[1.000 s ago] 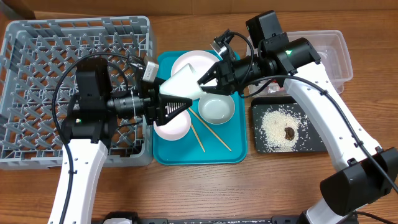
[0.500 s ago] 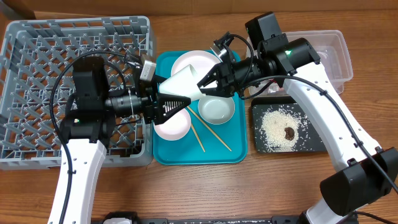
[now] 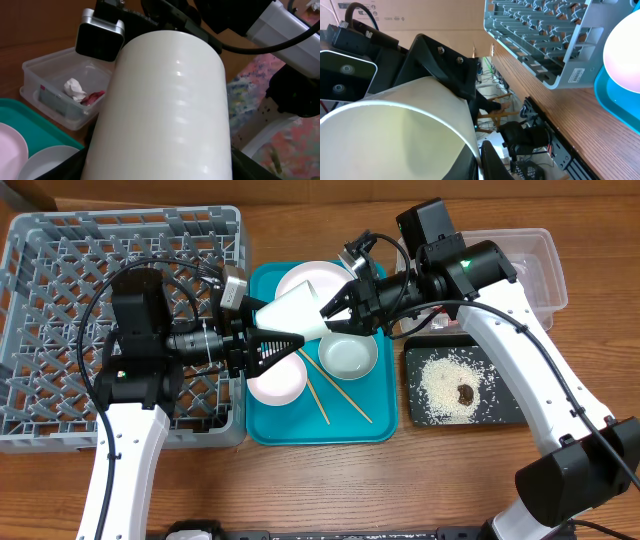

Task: Sort waste into correct bins and load items into the dishwasher
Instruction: 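Hand the cup from the right gripper to the left gripper, then place the cup upside down in the dish rack with the left gripper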

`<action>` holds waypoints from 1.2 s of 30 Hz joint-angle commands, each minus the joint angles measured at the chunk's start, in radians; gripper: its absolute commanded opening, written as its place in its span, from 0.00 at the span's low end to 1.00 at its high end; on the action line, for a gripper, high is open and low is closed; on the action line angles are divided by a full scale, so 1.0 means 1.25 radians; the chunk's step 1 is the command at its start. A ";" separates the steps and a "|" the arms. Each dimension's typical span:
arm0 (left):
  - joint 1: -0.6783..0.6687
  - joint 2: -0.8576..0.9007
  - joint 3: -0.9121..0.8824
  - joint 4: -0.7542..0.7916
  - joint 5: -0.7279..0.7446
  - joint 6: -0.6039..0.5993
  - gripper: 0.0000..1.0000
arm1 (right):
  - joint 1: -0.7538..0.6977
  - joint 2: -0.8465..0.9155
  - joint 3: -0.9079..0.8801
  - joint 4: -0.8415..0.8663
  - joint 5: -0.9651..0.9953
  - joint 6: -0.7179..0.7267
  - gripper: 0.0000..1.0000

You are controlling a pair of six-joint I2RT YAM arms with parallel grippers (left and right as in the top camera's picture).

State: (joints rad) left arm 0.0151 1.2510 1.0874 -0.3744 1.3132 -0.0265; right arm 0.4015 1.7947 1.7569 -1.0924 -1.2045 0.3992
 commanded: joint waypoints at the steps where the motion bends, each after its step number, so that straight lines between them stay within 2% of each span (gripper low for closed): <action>1: 0.010 0.003 0.015 0.016 -0.045 -0.005 0.51 | 0.013 -0.003 -0.005 -0.011 0.011 -0.008 0.05; 8: 0.010 0.003 0.015 -0.002 -0.147 -0.005 0.39 | 0.007 -0.003 -0.005 -0.011 0.063 -0.007 0.27; 15: 0.033 0.003 0.015 -0.039 -0.204 -0.002 0.36 | -0.018 -0.003 -0.005 -0.017 0.165 -0.007 0.35; 20: 0.069 0.003 0.015 -0.064 -0.207 -0.002 0.37 | -0.045 -0.003 -0.005 -0.029 0.266 -0.007 0.36; 23: 0.085 0.003 0.015 -0.089 -0.247 -0.002 0.38 | -0.064 -0.003 -0.004 -0.051 0.340 -0.007 0.36; 25: 0.092 0.003 0.015 -0.125 -0.313 0.004 0.40 | -0.080 -0.003 -0.004 -0.075 0.399 -0.007 0.36; 27: 0.103 0.000 0.016 -0.179 -0.421 0.004 0.39 | -0.102 -0.004 -0.004 -0.119 0.472 -0.008 0.36; 28: 0.107 -0.002 0.016 -0.189 -0.439 0.004 0.39 | -0.107 -0.004 -0.004 -0.129 0.486 -0.009 0.36; 31: 0.137 -0.014 0.019 -0.250 -0.543 0.003 0.31 | -0.142 -0.004 0.009 -0.201 0.578 -0.044 0.36; 36: 0.208 -0.045 0.029 -0.375 -0.757 -0.001 0.35 | -0.214 -0.019 0.030 -0.300 0.697 -0.099 0.36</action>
State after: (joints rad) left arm 0.2314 1.2407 1.0893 -0.8082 0.5961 -0.0265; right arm 0.1757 1.7947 1.7580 -1.4471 -0.4767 0.3359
